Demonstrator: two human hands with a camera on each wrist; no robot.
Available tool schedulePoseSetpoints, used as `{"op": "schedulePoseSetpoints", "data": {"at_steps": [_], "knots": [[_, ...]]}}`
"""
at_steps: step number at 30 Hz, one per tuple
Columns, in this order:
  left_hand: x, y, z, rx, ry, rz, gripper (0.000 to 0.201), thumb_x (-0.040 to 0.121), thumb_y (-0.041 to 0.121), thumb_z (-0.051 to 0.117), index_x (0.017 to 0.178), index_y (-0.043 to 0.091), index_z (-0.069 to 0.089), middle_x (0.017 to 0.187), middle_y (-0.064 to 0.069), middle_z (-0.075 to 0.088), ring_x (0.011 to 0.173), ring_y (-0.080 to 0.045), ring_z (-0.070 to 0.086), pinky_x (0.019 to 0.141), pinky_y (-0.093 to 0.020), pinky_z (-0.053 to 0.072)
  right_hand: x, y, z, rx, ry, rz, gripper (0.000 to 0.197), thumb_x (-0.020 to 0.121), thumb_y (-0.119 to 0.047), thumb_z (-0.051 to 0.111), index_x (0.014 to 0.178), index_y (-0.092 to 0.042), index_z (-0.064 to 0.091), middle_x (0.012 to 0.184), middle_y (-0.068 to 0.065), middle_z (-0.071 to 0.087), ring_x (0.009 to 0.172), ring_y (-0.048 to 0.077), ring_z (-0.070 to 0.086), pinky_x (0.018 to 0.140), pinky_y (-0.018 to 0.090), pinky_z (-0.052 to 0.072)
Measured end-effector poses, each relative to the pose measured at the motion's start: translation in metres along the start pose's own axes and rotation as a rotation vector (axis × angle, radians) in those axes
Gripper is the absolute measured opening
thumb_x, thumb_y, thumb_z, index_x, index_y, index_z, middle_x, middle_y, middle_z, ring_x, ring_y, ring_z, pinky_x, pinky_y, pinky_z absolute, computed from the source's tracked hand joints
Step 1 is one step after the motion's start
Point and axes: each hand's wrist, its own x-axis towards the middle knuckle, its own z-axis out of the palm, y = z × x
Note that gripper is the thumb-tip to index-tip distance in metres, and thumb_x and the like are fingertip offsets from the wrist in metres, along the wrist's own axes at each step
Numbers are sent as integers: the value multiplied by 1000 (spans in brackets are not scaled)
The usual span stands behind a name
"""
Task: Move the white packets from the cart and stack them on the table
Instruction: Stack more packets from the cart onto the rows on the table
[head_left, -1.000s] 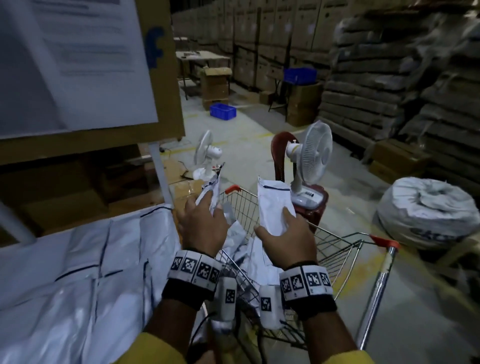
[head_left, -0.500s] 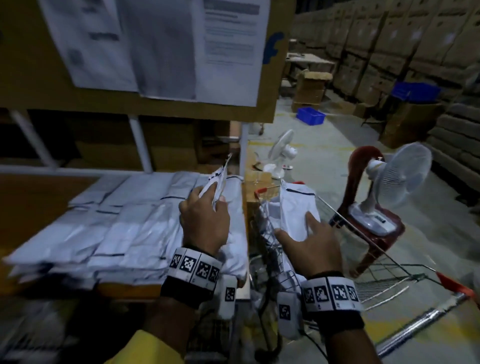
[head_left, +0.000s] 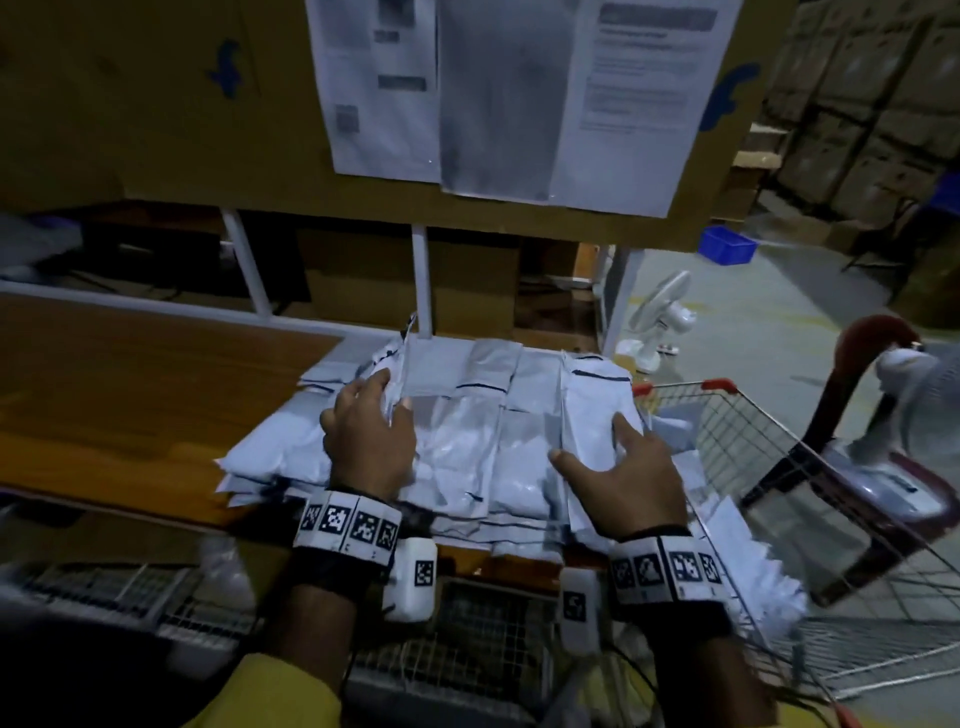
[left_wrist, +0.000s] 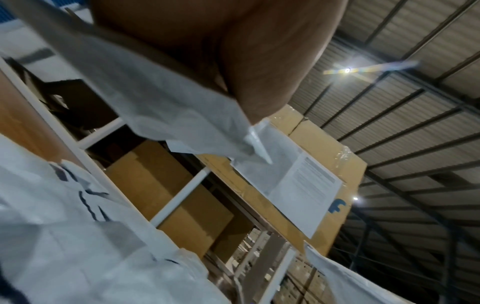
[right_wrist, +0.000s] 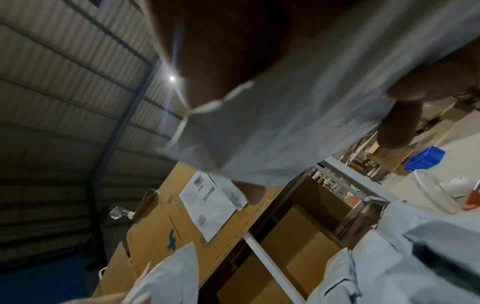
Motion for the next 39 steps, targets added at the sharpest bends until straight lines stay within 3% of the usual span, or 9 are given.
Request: {"op": "schedulePoseSetpoints", "data": {"at_steps": [4,8,15,18,21,23,28,33,39], "knots": [[46,-60,-29,56,-66,-33,51,96,36,62,144,23,52,150,-10,43,135,-37,38,112,-47,29,0,-44,52,23,-14,17,109,65,-79,65,156,-29,31,162,5,27,146,32,31,113,52,37],[90,-115,-41,107,-164,-91,53,95,41,62,144,24,52,151,-10,42,133,-37,39,110,-45,30,1,-83,106,37,-23,53,112,62,-81,63,156,-30,30,160,7,28,146,32,30,115,50,36],[139,-181,-43,126,-331,-124,50,97,36,61,145,30,49,155,-7,35,137,-37,34,114,-44,25,5,-135,170,11,-62,133,100,73,-71,67,157,-32,27,153,12,32,140,38,35,111,50,40],[155,-207,-38,132,-405,-129,51,96,43,59,145,31,48,157,-7,34,141,-36,32,117,-46,20,7,-153,192,-16,-95,154,96,78,-66,66,158,-33,23,157,13,24,145,39,24,114,49,33],[168,-219,-29,125,-455,-137,46,103,49,42,145,31,48,158,-7,32,143,-36,29,118,-47,15,11,-164,210,-55,-131,182,98,80,-57,68,159,-34,15,159,14,18,146,38,14,113,48,30],[173,-220,-22,109,-462,-114,42,107,41,31,144,31,48,157,-7,33,141,-35,29,117,-49,15,14,-168,224,-112,-144,193,105,77,-57,71,159,-35,8,159,13,15,145,38,13,111,48,33],[174,-220,-8,202,-487,-68,48,99,12,40,140,34,52,160,-2,28,135,-35,30,113,-47,26,17,-171,258,-308,-150,168,109,77,-57,75,159,-31,6,161,14,7,143,38,17,110,47,38],[167,-226,-1,398,-522,-27,48,102,28,41,146,46,36,166,-2,7,139,-33,24,111,-49,23,8,-170,283,-484,-75,154,94,86,-60,61,158,-21,16,164,16,6,147,41,8,117,50,21],[166,-226,0,409,-524,-45,48,102,39,40,148,49,33,167,-2,5,145,-34,16,114,-56,20,15,-168,286,-562,-136,148,87,89,-66,49,158,-23,18,166,13,6,148,43,2,117,54,15]]}}
